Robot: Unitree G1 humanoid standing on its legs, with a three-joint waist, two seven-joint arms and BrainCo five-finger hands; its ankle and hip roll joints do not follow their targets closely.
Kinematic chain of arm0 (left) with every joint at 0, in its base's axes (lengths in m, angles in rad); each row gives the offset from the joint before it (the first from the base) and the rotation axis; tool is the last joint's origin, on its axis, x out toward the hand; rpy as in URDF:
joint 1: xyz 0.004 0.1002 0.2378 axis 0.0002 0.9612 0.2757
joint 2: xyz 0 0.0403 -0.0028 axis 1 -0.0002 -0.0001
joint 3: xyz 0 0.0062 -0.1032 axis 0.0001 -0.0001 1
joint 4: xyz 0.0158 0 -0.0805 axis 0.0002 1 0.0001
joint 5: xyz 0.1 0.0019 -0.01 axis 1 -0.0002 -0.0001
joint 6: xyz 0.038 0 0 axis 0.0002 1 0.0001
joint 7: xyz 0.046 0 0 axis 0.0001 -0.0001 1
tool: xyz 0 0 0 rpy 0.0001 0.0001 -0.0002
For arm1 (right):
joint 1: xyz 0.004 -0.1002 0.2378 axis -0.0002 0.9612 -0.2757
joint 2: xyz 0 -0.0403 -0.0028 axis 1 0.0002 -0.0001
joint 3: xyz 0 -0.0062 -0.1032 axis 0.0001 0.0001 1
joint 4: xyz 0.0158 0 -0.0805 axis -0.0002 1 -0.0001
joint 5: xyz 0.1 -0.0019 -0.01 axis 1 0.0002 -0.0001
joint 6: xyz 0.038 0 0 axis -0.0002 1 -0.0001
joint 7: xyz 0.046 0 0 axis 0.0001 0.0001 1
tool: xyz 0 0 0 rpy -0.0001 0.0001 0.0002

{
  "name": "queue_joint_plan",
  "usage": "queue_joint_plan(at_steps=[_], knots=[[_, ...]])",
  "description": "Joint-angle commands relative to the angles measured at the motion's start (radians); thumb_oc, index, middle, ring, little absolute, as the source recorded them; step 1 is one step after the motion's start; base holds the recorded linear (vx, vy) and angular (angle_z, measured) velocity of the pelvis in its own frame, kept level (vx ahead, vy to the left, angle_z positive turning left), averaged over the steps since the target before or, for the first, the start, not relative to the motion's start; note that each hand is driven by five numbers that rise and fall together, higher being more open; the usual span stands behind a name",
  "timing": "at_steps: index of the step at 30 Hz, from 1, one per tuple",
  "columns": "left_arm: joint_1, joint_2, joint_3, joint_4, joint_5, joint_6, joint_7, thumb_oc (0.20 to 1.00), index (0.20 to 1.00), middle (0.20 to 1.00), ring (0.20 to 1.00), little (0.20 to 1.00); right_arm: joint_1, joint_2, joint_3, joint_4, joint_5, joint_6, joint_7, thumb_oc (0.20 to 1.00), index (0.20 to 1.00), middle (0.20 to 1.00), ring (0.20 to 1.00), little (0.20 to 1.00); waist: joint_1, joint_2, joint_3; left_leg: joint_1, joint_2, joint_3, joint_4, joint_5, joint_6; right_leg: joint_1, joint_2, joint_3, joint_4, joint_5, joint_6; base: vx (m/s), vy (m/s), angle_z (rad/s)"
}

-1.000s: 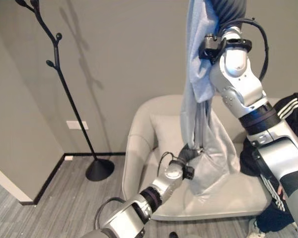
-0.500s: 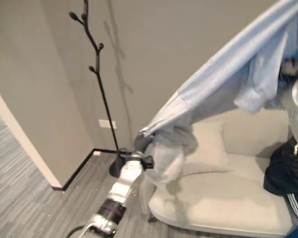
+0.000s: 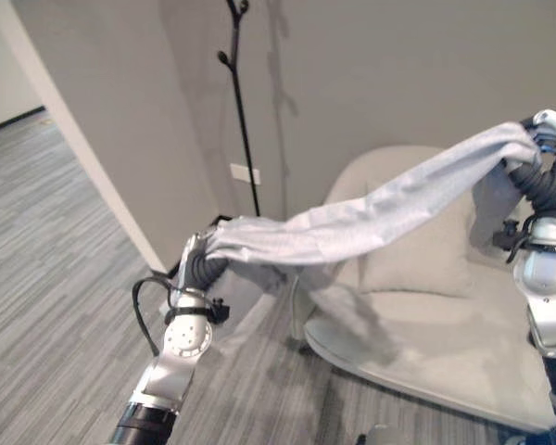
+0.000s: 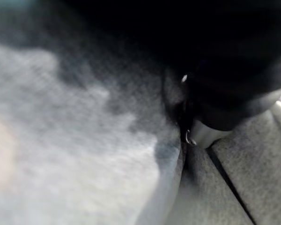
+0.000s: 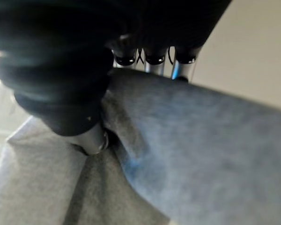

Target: Hang the clothes on the sofa on the clothes rack.

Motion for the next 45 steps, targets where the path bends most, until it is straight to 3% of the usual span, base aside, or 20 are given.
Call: queue_joint_plan(at_steps=[1, 2, 11, 12, 14, 17, 19, 22, 23, 25, 28, 29, 30, 31, 33, 34, 35, 36, 39, 45], knots=[[0.003, 0.025, 0.005, -0.065, 0.065, -0.089, 0.052, 0.2, 0.2, 0.2, 0.2, 0.2, -0.006, 0.049, -0.033, 0.017, -0.05, -0.011, -0.023, 0.2, 0.2, 0.2, 0.2, 0.2, -0.012, -0.035, -0.088, -0.085, -0.031, -0.045, 0.116, -0.161, 0.019, 0.069, 0.054, 0.03, -0.234, 0.068, -0.008, -0.06, -0.334, -0.28], [0.011, -0.003, -0.02, -0.043, 0.012, -0.097, 0.054, 0.2, 0.2, 0.2, 0.2, 0.2, 0.014, 0.059, -0.013, 0.047, -0.045, -0.002, -0.049, 0.2, 0.2, 0.2, 0.2, 0.2, 0.001, -0.039, -0.087, -0.129, -0.007, -0.05, 0.179, -0.165, 0.0, 0.085, 0.096, 0.064, -0.341, 0.082, -0.023, -0.08, -0.237, -0.33], [0.015, -0.019, -0.084, -0.065, 0.009, -0.113, 0.018, 0.2, 0.2, 0.2, 0.2, 0.2, 0.042, 0.035, -0.015, 0.045, -0.064, -0.019, -0.057, 0.2, 0.2, 0.2, 0.2, 0.2, -0.003, -0.027, -0.072, -0.19, 0.015, -0.099, 0.308, -0.178, -0.031, 0.139, 0.126, 0.062, -0.425, 0.098, -0.053, -0.01, -0.047, -0.09], [0.004, -0.019, -0.1, -0.065, 0.005, -0.118, 0.012, 0.2, 0.2, 0.2, 0.2, 0.2, 0.033, 0.034, -0.014, 0.06, -0.058, -0.025, -0.071, 0.2, 0.2, 0.2, 0.2, 0.2, -0.004, -0.027, -0.063, -0.223, 0.058, -0.12, 0.34, -0.154, -0.053, 0.145, 0.12, 0.059, -0.423, 0.088, -0.059, 0.0, 0.066, 0.1], [0.002, -0.02, -0.1, -0.064, 0.004, -0.118, 0.012, 0.2, 0.2, 0.2, 0.2, 0.2, 0.031, 0.033, -0.014, 0.062, -0.058, -0.026, -0.072, 0.2, 0.2, 0.2, 0.2, 0.2, -0.006, -0.025, -0.062, -0.226, 0.061, -0.123, 0.342, -0.153, -0.055, 0.144, 0.123, 0.056, -0.421, 0.087, -0.061, 0.01, 0.085, 0.16], [-0.009, -0.014, -0.114, -0.059, -0.012, -0.114, 0.034, 0.2, 0.2, 0.2, 0.2, 0.2, 0.012, 0.03, 0.002, 0.073, -0.037, -0.029, -0.09, 0.2, 0.2, 0.2, 0.2, 0.2, 0.0, -0.02, -0.059, -0.226, 0.131, -0.175, 0.253, -0.085, -0.078, 0.129, 0.111, 0.068, -0.403, 0.084, -0.048, 0.05, 0.178, 0.06], [-0.05, 0.001, -0.136, -0.042, 0.009, -0.112, 0.075, 0.2, 0.2, 0.2, 0.2, 0.2, -0.002, 0.02, 0.021, 0.092, -0.03, -0.026, -0.119, 0.2, 0.2, 0.2, 0.2, 0.2, 0.001, -0.007, -0.048, -0.241, 0.261, -0.271, 0.08, 0.07, -0.133, 0.129, 0.076, 0.096, -0.384, 0.068, -0.012, 0.18, 0.421, -0.11], [-0.072, 0.003, -0.146, -0.035, 0.032, -0.113, 0.093, 0.2, 0.2, 0.2, 0.2, 0.2, -0.006, 0.014, 0.031, 0.097, -0.039, -0.022, -0.132, 0.2, 0.2, 0.2, 0.2, 0.2, 0.001, 0.013, -0.041, -0.24, 0.321, -0.309, 0.005, 0.144, -0.171, 0.133, 0.053, 0.117, -0.37, 0.052, 0.01, 0.15, 0.408, -0.01], [-0.085, -0.003, -0.159, -0.03, 0.031, -0.122, 0.113, 0.2, 0.2, 0.2, 0.2, 0.2, -0.005, 0.014, 0.036, 0.093, -0.047, -0.02, -0.143, 0.2, 0.2, 0.2, 0.2, 0.2, 0.01, 0.034, -0.036, -0.252, 0.347, -0.378, -0.006, 0.178, -0.197, 0.134, 0.024, 0.15, -0.354, 0.05, 0.028, 0.22, 0.633, -0.21], [-0.089, -0.009, -0.175, -0.027, 0.036, -0.121, 0.12, 0.2, 0.2, 0.2, 0.2, 0.2, 0.003, 0.024, 0.042, 0.097, -0.052, -0.023, -0.143, 0.2, 0.2, 0.2, 0.2, 0.2, 0.014, 0.054, -0.053, -0.249, 0.327, -0.459, 0.027, 0.124, -0.213, 0.141, -0.007, 0.184, -0.349, 0.053, 0.049, 0.26, 0.624, -0.31], [-0.1, -0.014, -0.206, -0.013, 0.039, -0.124, 0.111, 0.2, 0.2, 0.2, 0.2, 0.2, 0.052, 0.048, 0.022, 0.084, -0.065, -0.008, -0.129, 0.2, 0.2, 0.2, 0.2, 0.2, -0.003, 0.057, -0.074, -0.266, 0.293, -0.437, 0.092, 0.041, -0.225, 0.168, -0.063, 0.173, -0.36, 0.079, 0.08, 0.2, 0.427, -0.16], [-0.106, -0.007, -0.233, -0.008, 0.043, -0.128, 0.107, 0.2, 0.2, 0.2, 0.2, 0.2, 0.096, 0.082, 0.01, 0.077, -0.088, 0.011, -0.126, 0.2, 0.2, 0.2, 0.2, 0.2, -0.003, 0.032, -0.08, -0.282, 0.233, -0.397, 0.177, -0.028, -0.213, 0.174, -0.128, 0.173, -0.364, 0.159, 0.102, 0.34, 0.956, -0.13], [-0.109, 0.057, -0.241, -0.015, 0.097, -0.132, 0.122, 0.2, 0.2, 0.2, 0.2, 0.2, 0.108, 0.119, 0.024, 0.089, -0.135, 0.03, -0.141, 0.2, 0.2, 0.2, 0.2, 0.2, 0.001, 0.008, -0.081, -0.281, 0.17, -0.337, 0.204, -0.084, -0.157, 0.119, -0.209, 0.163, -0.319, 0.318, 0.095, 0.33, 1.068, 0.01], [-0.099, 0.088, -0.231, -0.036, 0.112, -0.129, 0.142, 0.2, 0.2, 0.2, 0.2, 0.2, 0.093, 0.137, 0.05, 0.094, -0.146, 0.041, -0.148, 0.2, 0.2, 0.2, 0.2, 0.2, 0.011, 0.011, -0.076, -0.248, 0.137, -0.295, 0.193, -0.115, -0.112, 0.079, -0.256, 0.122, -0.26, 0.372, 0.073, 0.21, 0.782, -0.24], [-0.092, 0.097, -0.225, -0.042, 0.113, -0.124, 0.152, 0.2, 0.2, 0.2, 0.2, 0.2, 0.078, 0.142, 0.062, 0.097, -0.155, 0.049, -0.153, 0.2, 0.2, 0.2, 0.2, 0.2, 0.018, 0.017, -0.065, -0.232, 0.125, -0.275, 0.192, -0.12, -0.095, 0.055, -0.286, 0.075, -0.221, 0.408, 0.061, 0.05, 0.479, -0.4], [-0.077, 0.1, -0.211, -0.036, 0.12, -0.117, 0.165, 0.2, 0.2, 0.2, 0.2, 0.2, 0.072, 0.148, 0.077, 0.1, -0.163, 0.049, -0.158, 0.2, 0.2, 0.2, 0.2, 0.2, 0.017, 0.029, -0.046, -0.202, 0.099, -0.24, 0.183, -0.135, -0.063, 0.042, -0.273, 0.017, -0.157, 0.339, 0.036, 0.02, 0.49, -0.42], [-0.076, 0.1, -0.211, -0.038, 0.12, -0.117, 0.165, 0.2, 0.2, 0.2, 0.2, 0.2, 0.073, 0.148, 0.076, 0.099, -0.162, 0.049, -0.158, 0.2, 0.2, 0.2, 0.2, 0.2, 0.015, 0.026, -0.046, -0.202, 0.096, -0.241, 0.179, -0.128, -0.062, 0.04, -0.276, 0.015, -0.154, 0.338, 0.033, 0.13, 0.567, -0.45], [-0.039, 0.106, -0.194, -0.039, 0.143, -0.119, 0.159, 0.2, 0.2, 0.2, 0.2, 0.2, 0.108, 0.149, 0.071, 0.084, -0.158, 0.038, -0.14, 0.2, 0.2, 0.2, 0.2, 0.2, 0.003, 0.027, -0.041, -0.173, 0.066, -0.235, 0.16, -0.136, -0.039, 0.017, -0.169, 0.042, -0.128, 0.232, 0.006, 0.11, 0.308, -0.41], [0.009, 0.101, -0.157, -0.049, 0.144, -0.113, 0.156, 0.2, 0.2, 0.2, 0.2, 0.2, 0.132, 0.142, 0.059, 0.076, -0.145, 0.023, -0.133, 0.2, 0.2, 0.2, 0.2, 0.2, 0.0, 0.027, -0.036, -0.132, 0.038, -0.195, 0.127, -0.137, -0.022, -0.032, -0.06, 0.02, -0.14, 0.137, -0.016, 0.08, 0.242, -0.22], [-0.016, 0.049, -0.173, -0.016, 0.143, -0.11, 0.129, 0.2, 0.2, 0.2, 0.2, 0.2, 0.142, 0.122, 0.038, 0.092, -0.148, 0.024, -0.149, 0.2, 0.2, 0.2, 0.2, 0.2, -0.052, 0.021, -0.001, -0.029, 0.008, -0.173, 0.076, -0.172, -0.01, -0.176, 0.067, 0.052, -0.26, 0.198, 0.005, 0.15, 0.081, -0.37]])
